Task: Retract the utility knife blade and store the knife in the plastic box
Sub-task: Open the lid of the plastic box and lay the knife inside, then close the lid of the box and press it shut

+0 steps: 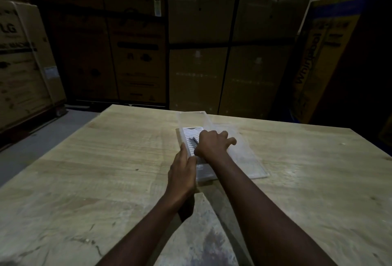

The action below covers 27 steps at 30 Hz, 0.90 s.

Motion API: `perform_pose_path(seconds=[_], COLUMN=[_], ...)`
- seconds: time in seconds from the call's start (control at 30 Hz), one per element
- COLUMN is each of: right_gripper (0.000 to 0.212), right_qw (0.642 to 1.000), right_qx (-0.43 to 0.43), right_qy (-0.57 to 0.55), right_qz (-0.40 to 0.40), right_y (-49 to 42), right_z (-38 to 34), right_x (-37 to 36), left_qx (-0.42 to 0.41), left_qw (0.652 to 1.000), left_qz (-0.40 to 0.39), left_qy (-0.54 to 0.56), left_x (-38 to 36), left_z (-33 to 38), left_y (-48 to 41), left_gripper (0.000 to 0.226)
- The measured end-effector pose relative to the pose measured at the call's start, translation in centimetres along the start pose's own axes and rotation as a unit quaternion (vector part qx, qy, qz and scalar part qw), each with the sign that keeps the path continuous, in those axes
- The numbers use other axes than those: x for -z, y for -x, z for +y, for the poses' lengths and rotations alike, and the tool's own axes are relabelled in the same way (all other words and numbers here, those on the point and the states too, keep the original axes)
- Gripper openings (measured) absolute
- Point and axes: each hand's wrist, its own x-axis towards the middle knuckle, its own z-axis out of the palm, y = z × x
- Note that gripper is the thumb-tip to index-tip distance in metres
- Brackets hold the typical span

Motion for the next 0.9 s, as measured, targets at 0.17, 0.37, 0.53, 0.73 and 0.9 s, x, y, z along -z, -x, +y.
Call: perform_pose_path(seconds=[0.17,0.37,0.53,0.73,0.9], right_gripper=[0.049,0.062,0.056,0.054,0.054], right_qw=[1.0,0.985,0.984,0.989,0.988], right_qx=[0.012,0.019,-0.055,-0.089,-0.089], right_qy=[-0.005,-0.13,-0.145,-0.114,-0.129], right_qz=[-0.006,0.112,0.088,0.016,0.007], right_y=[-0.2,-0.3,0.0,1.4,1.6], right_z=[-1.0,0.5,5.9,8.3,8.6], right_x=[-0.8,0.7,-1.4,-4.5,-4.5], left_qx=[0.005,0.028,0.047,0.031,0.031], left_qw=[1.0,1.0,0.999,0.999,0.999], left_qz=[0.01,0.013,-0.001,0.022,0.026], left_qy=[0.004,0.005,-0.006,-0.039,-0.021], left_x=[0.7,1.4,3.1,4.5,4.7], left_z=[-1.4,-3.4,-2.4,-3.1,-3.7], left_y=[-0.6,-1.5,-1.0,-1.5,-1.7], left_gripper=[0.085,0.085,0.06,0.076,0.072])
